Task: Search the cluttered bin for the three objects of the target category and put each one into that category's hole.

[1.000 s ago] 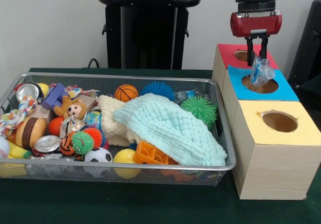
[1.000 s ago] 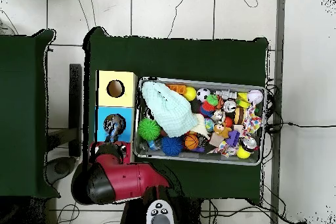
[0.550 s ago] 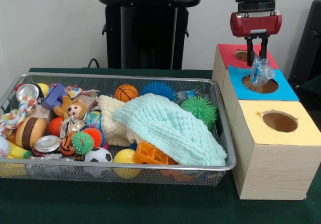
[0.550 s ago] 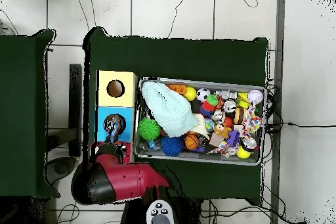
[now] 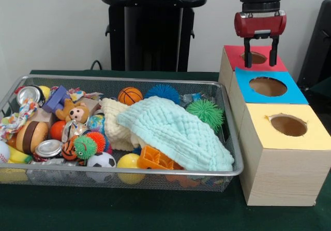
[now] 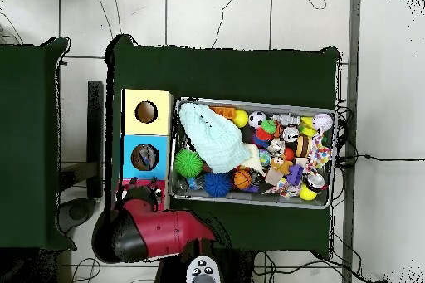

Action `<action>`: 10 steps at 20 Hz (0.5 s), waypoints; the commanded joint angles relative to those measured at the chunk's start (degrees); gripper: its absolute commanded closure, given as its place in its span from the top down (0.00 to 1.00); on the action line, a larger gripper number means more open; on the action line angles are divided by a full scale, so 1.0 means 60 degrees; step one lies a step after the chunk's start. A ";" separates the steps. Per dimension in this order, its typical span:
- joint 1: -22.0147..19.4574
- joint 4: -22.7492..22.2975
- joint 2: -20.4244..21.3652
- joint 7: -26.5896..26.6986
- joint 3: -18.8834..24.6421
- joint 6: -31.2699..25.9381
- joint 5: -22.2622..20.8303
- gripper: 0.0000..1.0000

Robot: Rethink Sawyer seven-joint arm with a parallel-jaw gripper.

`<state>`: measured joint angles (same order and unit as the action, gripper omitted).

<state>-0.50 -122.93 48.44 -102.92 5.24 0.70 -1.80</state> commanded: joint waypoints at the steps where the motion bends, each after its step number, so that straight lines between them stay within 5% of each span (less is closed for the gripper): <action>1: 0.0056 -0.0345 -0.0188 -0.1197 -0.0167 -0.0593 -0.0246 1.00; 10: 0.0096 -0.0279 0.0116 -0.1551 0.0008 -0.0137 0.0010 1.00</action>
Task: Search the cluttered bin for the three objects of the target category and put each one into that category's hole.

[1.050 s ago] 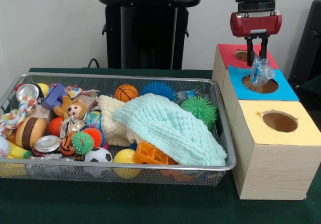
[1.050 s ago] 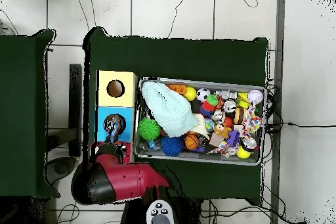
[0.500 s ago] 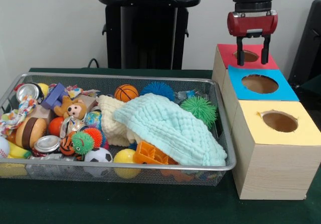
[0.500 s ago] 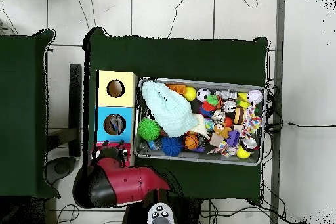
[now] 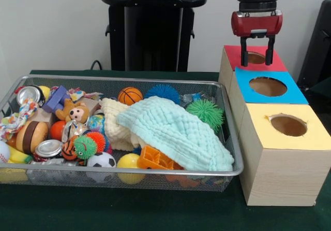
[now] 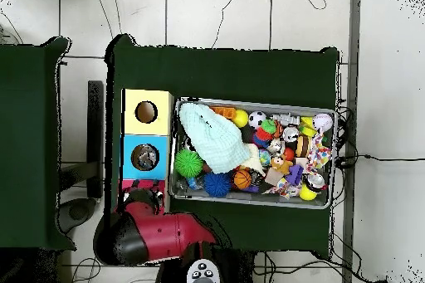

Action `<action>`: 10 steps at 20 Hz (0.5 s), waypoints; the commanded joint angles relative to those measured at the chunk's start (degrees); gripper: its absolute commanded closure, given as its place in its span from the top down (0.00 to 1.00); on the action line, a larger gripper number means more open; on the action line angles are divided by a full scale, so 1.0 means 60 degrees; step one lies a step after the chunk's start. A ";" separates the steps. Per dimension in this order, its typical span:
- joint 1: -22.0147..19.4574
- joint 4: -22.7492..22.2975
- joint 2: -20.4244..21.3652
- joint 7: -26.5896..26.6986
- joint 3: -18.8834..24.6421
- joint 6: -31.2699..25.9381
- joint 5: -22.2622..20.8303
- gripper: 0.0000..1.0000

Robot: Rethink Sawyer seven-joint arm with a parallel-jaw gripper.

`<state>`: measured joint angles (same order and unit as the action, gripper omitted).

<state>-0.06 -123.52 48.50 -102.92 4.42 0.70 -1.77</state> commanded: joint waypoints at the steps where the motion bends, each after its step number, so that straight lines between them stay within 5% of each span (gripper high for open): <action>1: 0.0136 -0.0048 0.0217 -0.1441 -0.0001 -0.0516 0.0076 1.00; 10: 0.0420 0.0437 0.0344 -0.0905 -0.2011 -0.1233 -0.0200 1.00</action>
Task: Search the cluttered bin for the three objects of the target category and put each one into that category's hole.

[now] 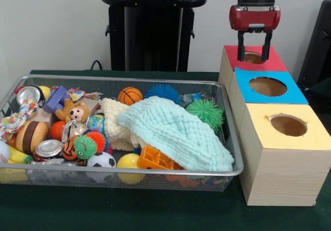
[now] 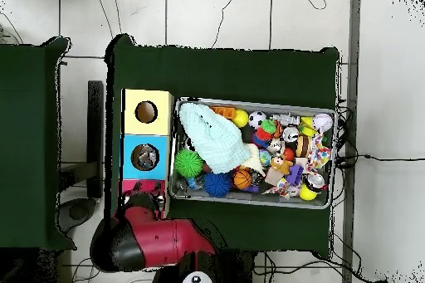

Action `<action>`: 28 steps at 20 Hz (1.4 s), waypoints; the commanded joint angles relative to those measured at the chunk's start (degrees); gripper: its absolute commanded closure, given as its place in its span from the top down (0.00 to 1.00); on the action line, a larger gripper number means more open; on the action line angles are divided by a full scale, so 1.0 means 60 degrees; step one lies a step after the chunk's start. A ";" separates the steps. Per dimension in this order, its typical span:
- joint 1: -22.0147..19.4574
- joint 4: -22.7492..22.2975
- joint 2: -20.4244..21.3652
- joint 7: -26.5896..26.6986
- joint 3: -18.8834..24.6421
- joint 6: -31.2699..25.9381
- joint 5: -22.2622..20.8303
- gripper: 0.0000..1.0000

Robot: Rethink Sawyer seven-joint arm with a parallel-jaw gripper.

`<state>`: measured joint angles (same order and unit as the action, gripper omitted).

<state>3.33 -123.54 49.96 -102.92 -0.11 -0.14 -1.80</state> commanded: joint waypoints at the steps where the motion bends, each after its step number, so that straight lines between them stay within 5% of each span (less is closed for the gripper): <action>1: -0.0341 0.0321 0.0115 -0.0948 -0.1167 -0.0973 -0.0206 1.00; 10: -0.0428 0.0307 0.0376 -0.0983 -0.1623 -0.1252 -0.0144 1.00; 14: -0.1181 -0.0067 0.0041 -0.0856 -0.0756 -0.1224 -0.0225 1.00; 18: -0.0603 -0.0076 -0.0446 -0.1030 -0.0851 -0.0934 -0.0259 1.00; 28: -0.0627 -0.0269 -0.0904 -0.1040 -0.1087 -0.0954 -0.0313 1.00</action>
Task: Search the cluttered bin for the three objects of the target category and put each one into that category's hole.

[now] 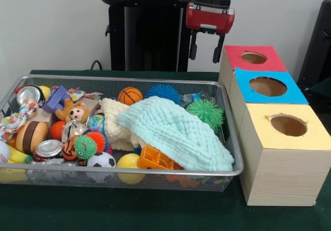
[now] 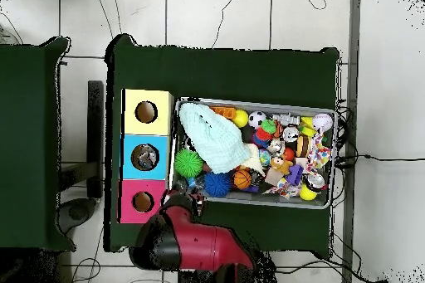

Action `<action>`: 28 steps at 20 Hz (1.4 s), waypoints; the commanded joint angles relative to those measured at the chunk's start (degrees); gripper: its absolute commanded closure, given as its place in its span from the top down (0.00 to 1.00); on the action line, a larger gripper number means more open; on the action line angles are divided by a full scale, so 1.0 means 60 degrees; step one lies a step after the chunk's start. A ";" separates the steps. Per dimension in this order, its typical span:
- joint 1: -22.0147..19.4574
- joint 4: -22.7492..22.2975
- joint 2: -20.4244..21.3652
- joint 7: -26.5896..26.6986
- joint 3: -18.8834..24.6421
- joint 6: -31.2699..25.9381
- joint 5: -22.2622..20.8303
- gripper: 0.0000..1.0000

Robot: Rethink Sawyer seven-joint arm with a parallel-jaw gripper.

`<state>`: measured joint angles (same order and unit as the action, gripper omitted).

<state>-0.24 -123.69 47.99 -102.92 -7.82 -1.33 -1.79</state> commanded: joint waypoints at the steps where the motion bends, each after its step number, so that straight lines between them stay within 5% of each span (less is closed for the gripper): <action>1: 0.0015 -0.0231 -0.0592 -0.1062 0.0139 -0.0727 -0.0306 1.00; 8: 0.0201 -0.0279 -0.1013 -0.1195 -0.0100 -0.0065 -0.0393 1.00; 28: -0.0758 -0.0062 -0.1949 -0.1496 0.0515 0.1978 -0.1215 1.00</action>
<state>-3.18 -125.73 38.56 -102.92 -8.39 5.98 -7.37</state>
